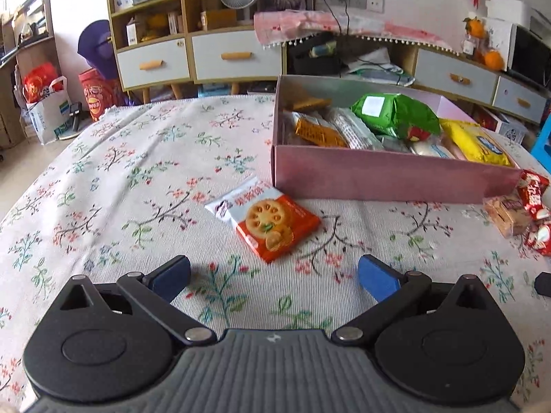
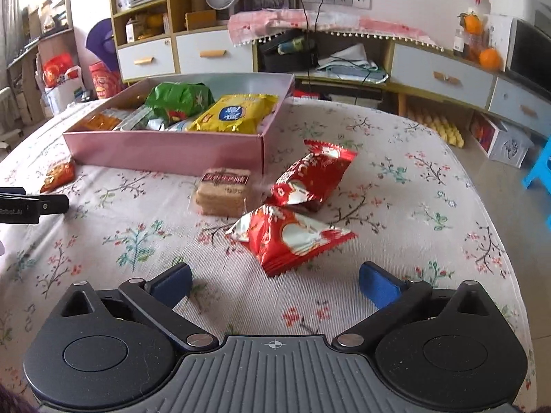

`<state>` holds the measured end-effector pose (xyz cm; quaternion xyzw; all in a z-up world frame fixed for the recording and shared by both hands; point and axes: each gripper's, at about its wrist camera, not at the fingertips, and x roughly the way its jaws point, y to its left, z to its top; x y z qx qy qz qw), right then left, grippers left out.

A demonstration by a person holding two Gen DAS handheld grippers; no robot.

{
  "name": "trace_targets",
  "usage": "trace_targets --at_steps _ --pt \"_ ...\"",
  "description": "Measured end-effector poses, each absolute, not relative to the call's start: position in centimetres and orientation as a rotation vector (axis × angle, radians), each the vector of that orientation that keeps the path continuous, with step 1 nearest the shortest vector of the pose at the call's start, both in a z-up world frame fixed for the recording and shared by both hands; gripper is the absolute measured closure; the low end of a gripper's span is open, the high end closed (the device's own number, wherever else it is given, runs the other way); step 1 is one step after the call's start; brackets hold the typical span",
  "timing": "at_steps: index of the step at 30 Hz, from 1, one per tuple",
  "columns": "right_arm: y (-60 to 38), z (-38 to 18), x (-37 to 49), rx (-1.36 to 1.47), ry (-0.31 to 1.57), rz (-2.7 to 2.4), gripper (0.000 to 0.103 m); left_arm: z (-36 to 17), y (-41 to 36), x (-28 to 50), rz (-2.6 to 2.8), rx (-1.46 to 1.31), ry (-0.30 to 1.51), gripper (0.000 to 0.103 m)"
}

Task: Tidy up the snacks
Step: 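Close the left tool on the orange biscuit packet while the right tool closes on a red wrapped packet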

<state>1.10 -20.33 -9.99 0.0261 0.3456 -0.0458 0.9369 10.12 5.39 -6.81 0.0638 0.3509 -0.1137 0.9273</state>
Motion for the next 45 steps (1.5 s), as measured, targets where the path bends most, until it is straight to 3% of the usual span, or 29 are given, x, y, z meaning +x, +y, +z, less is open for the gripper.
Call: trace_targets --at_steps 11,13,17,22,24,27,30,34,35,36,45 --pt "-20.1 -9.9 2.7 0.042 0.692 -0.124 0.000 -6.7 4.2 11.5 -0.178 0.115 0.719 0.000" --pt "-20.0 -9.8 2.9 0.032 0.691 -0.129 0.001 -6.7 4.2 11.5 -0.171 0.106 0.717 0.004" --pt "-19.6 -9.7 3.0 0.007 0.682 -0.127 0.005 -6.3 3.9 11.3 -0.180 0.110 0.705 0.023" --pt "-19.5 -9.2 2.9 -0.009 0.666 -0.125 0.024 -6.0 4.2 11.3 -0.180 0.103 0.698 0.036" --pt "-19.5 -9.1 2.9 -0.008 0.661 -0.127 0.034 -5.9 4.5 11.3 -0.166 0.094 0.698 0.048" --pt "-19.7 -8.9 2.8 0.007 0.663 -0.115 0.049 -5.8 5.1 11.6 -0.171 0.078 0.705 0.051" --pt "-19.5 -8.6 2.6 0.007 0.654 -0.107 0.055 -5.7 5.4 11.7 -0.178 0.073 0.711 0.052" --pt "-19.4 -8.2 2.4 0.028 0.659 -0.085 0.056 -5.5 6.2 11.8 -0.196 0.054 0.727 0.052" --pt "-19.4 -8.2 2.3 0.034 0.661 -0.081 0.056 -5.5 6.4 11.8 -0.198 0.050 0.730 0.068" --pt "-19.3 -8.2 2.2 0.039 0.664 -0.076 0.056 -5.5 6.7 11.9 -0.199 0.051 0.733 0.073" --pt "-18.2 -7.6 2.1 0.079 0.684 -0.019 0.056 -5.1 8.2 11.9 -0.240 0.006 0.762 0.074"
